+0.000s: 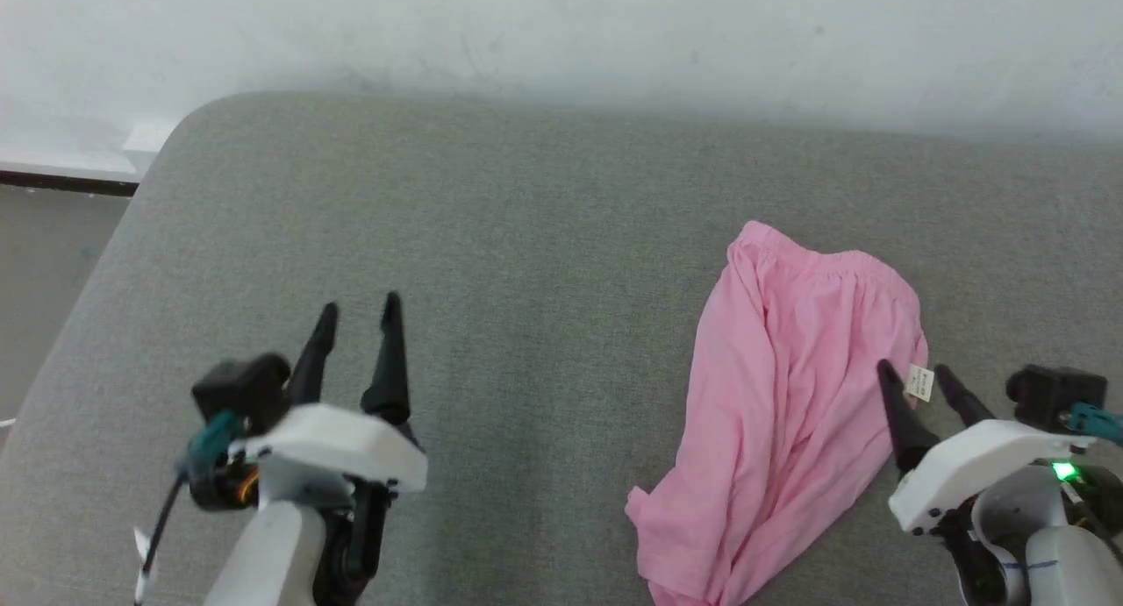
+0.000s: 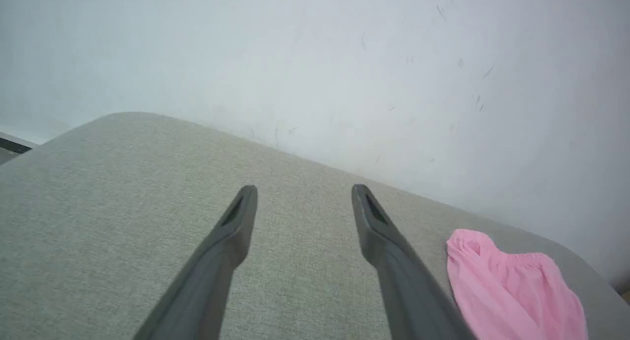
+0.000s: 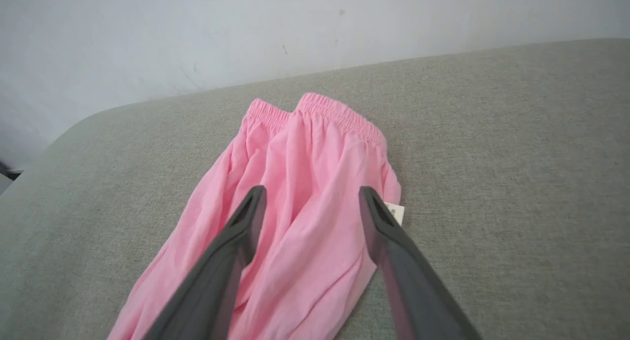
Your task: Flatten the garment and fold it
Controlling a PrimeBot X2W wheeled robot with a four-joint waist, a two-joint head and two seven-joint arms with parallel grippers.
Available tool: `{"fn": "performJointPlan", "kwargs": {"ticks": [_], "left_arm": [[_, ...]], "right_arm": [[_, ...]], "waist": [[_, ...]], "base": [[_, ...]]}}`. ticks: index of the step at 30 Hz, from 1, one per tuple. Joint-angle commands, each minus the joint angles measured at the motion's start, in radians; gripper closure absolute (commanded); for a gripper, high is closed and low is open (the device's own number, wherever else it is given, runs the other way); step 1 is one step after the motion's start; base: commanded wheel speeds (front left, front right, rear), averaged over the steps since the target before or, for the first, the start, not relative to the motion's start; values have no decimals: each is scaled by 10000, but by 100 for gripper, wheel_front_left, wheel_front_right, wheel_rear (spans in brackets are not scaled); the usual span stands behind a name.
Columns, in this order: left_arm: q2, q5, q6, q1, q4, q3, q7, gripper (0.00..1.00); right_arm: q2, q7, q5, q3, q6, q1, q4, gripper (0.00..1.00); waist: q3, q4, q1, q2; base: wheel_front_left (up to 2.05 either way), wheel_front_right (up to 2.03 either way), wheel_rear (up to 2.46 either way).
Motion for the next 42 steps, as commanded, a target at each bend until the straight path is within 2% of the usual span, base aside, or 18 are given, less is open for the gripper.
{"fn": "performJointPlan", "kwargs": {"ticks": [1, 3, 7, 12, 16, 19, 23, 30, 31, 32, 33, 39, 42], "left_arm": [[12, 291, 50, 262, 208, 100, -787, 0], [18, 592, 77, 426, 443, 158, -1326, 0], [-144, 908, 37, 708, 485, 406, -1636, 0], [-415, 1178, -128, 956, 249, 600, -1675, 0], [-651, 1321, -290, 1048, 84, 740, -1678, 0], [-811, 1418, -436, 1023, 45, 759, -1679, 0], [-950, 1499, -560, 970, 51, 759, -1679, 0], [-1195, 1630, -825, 827, 252, 737, -1680, 0], [-1224, 1647, -844, 816, 262, 734, -1680, 0], [-1250, 1661, -863, 806, 277, 736, -1680, 0], [-1272, 1676, -880, 803, 297, 739, -1680, 0], [-1370, 1761, -962, 770, 309, 793, -1680, 0], [-1410, 1793, -1028, 650, 328, 732, -1680, 0]], "right_arm": [[24, 359, -121, 169, -9, -108, -131, 0], [24, 993, -201, 354, -9, -137, -280, 0], [-25, 2920, -432, 965, -9, -344, -753, 0], [-860, 6143, -273, 2576, -9, -700, -1410, 0], [-1489, 7736, -72, 3523, -9, -1087, -1633, 0], [-1638, 8141, 13, 3996, -9, -1392, -1222, 0], [-1528, 7956, 8, 4465, -9, -1695, -624, 0], [-1416, 7606, -32, 5355, -9, -2085, 1236, 0], [-1422, 7557, -33, 5394, -9, -2163, 1427, 58], [-1400, 7448, -4, 5379, -9, -2259, 1577, 90], [-1326, 7288, 81, 5283, -9, -2363, 1704, 100], [-205, 5777, 1117, 3387, -9, -3425, 2577, 100], [4, 4898, 1972, 2268, -9, -4379, 3309, 100]], "waist": [[18, 35, 0, 0], [13, 69, 0, 0], [17, 115, 0, 0], [2, 203, 0, 0], [91, 310, 0, 0], [231, 442, 0, 0], [421, 593, 0, 0], [801, 1004, 0, 0], [858, 1052, 0, 0], [898, 1086, 0, 0], [926, 1109, 0, 0], [1116, 1083, 0, 0], [1220, 1099, 0, 0]], "base": [[0, 0, 0], [0, 0, 0], [0, 0, 0], [0, 0, 0], [0, 0, 0], [0, 0, 0], [0, 0, 0], [0, 0, 0], [0, 0, 0], [0, 0, 0], [0, 0, 0], [0, 0, 0], [0, 0, 0]]}}
